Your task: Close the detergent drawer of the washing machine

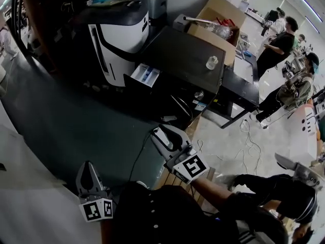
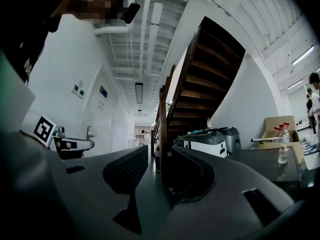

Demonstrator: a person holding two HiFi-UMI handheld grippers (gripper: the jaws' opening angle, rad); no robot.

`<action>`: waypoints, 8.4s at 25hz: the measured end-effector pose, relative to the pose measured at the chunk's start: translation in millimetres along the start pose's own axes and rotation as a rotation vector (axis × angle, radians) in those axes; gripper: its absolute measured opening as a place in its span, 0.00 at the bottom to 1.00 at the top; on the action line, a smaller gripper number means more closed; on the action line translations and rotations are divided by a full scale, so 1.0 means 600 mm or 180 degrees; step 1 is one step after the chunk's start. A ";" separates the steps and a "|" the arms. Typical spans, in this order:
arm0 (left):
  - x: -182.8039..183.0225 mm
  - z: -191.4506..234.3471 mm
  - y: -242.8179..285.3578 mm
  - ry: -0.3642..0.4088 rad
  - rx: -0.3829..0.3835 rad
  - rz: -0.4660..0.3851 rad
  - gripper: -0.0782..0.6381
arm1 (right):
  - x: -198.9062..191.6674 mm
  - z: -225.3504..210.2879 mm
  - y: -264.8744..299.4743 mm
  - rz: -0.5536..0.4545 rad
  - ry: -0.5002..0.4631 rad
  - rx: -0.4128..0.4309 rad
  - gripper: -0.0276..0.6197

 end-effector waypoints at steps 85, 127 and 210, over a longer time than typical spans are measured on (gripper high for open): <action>0.017 0.216 0.703 -0.0042 -0.1486 0.0226 0.13 | 0.017 -0.274 0.432 0.0254 0.0091 -0.1580 0.29; -0.054 0.130 0.817 0.0076 -0.3023 0.0657 0.13 | -0.273 -0.301 0.439 0.0762 0.0667 -0.3247 0.29; -0.128 0.048 0.838 0.0094 -0.2760 0.1231 0.13 | -0.414 -0.531 0.510 0.0811 0.0934 -0.3461 0.28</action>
Point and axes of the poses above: the fingertips, and each gripper's own axes: y forward along the fingers, z to its left, x out of its top, the point moved 7 cm from there along -y, backward along the fingers, and after that the axes turned 4 degrees about y, right-handed, at the moved point
